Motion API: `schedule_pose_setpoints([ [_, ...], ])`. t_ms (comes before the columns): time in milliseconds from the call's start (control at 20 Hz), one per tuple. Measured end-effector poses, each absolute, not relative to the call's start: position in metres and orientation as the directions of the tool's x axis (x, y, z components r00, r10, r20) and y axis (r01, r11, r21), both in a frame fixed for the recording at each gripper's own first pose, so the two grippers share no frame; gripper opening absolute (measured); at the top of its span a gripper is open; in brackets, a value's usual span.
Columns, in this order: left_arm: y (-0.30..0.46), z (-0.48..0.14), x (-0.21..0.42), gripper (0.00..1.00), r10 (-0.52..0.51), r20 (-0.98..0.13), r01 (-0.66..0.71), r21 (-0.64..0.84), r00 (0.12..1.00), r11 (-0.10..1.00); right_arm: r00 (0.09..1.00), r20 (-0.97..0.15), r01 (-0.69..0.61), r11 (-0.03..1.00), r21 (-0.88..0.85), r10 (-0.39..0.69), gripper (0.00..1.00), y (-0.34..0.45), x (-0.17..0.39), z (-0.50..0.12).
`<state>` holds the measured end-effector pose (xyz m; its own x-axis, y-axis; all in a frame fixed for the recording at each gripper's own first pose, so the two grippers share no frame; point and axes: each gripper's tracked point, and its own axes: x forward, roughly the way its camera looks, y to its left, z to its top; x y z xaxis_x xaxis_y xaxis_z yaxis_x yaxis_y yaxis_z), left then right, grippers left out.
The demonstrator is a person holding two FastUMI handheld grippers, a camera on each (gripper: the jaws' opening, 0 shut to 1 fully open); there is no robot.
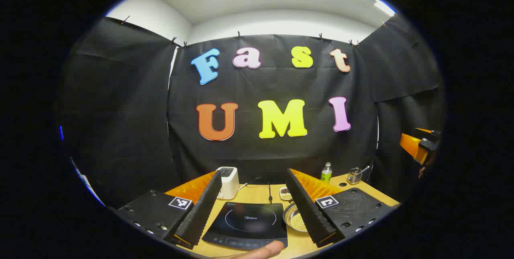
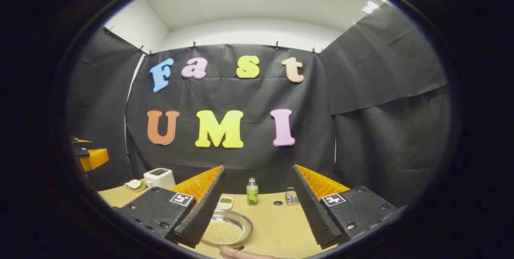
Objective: First push the handle of the pot to place it horizontally, then grasp the pot with both hands and set it on the induction cooktop.
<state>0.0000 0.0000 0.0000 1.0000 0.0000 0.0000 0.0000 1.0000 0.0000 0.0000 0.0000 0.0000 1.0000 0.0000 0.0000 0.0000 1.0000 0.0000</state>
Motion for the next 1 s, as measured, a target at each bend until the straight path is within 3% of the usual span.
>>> schedule_pose_setpoints([
  [600,-0.007,-0.003,-0.006,0.96,-0.011,0.006,0.011,-0.009,1.000,1.000,1.000,0.022,0.007,1.000,-0.019,-0.007,1.00,-0.012,-0.004,0.004],
  [1000,-0.010,-0.012,-0.005,0.96,-0.024,-0.010,0.024,-0.011,1.000,1.000,0.998,-0.052,-0.024,0.999,-0.040,0.022,1.00,0.000,0.021,-0.032],
])
